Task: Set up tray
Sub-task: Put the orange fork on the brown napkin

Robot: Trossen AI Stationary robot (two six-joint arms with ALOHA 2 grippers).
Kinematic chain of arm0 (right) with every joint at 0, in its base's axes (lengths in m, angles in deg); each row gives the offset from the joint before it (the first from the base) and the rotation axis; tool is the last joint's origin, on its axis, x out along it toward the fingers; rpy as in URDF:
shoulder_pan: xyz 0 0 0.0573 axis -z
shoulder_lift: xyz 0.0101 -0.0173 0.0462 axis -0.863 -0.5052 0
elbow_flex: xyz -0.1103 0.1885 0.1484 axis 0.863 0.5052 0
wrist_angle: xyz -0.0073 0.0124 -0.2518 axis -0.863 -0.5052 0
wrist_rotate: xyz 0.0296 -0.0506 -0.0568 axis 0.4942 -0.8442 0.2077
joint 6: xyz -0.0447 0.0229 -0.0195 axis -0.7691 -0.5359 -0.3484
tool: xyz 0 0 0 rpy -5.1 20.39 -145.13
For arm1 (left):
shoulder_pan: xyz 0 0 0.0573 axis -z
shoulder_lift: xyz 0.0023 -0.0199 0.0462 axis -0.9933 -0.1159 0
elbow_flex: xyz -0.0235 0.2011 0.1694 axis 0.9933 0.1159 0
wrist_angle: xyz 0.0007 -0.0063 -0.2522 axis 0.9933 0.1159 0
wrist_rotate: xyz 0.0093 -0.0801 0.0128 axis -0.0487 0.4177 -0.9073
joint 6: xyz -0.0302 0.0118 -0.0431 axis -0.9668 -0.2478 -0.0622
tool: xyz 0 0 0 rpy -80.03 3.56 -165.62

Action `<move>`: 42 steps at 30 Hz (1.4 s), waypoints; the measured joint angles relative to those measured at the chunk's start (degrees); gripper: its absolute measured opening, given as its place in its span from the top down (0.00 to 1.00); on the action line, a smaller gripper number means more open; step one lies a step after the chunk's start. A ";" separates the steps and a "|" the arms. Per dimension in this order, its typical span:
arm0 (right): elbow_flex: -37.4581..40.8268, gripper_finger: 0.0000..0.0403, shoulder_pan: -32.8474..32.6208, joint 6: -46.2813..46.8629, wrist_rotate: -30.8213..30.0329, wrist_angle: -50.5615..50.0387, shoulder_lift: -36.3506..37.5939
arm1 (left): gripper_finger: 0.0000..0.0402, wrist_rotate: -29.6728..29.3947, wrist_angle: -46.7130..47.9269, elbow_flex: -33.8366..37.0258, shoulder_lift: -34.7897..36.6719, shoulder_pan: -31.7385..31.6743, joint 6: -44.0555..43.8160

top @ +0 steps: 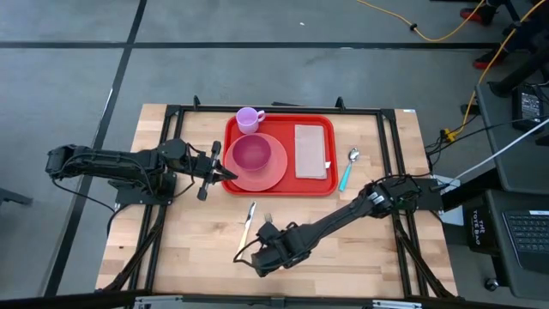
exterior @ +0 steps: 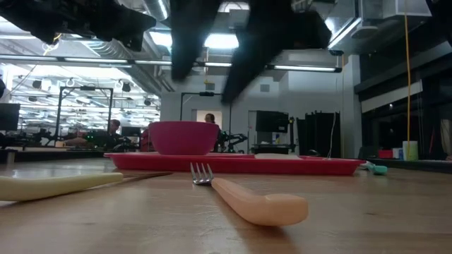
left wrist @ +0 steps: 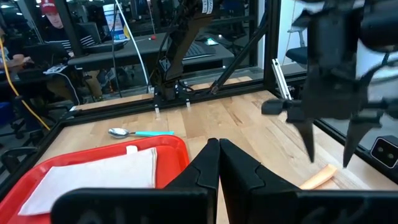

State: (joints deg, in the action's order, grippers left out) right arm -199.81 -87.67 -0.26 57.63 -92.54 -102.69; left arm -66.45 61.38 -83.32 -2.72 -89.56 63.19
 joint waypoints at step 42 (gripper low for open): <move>14.90 0.38 0.96 2.42 -0.70 2.51 0.04 | 0.99 0.00 0.00 -0.02 0.00 0.02 0.02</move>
State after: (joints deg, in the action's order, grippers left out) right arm -184.91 -86.70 2.16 56.93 -90.03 -102.64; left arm -66.45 61.38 -83.34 -2.72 -89.55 63.21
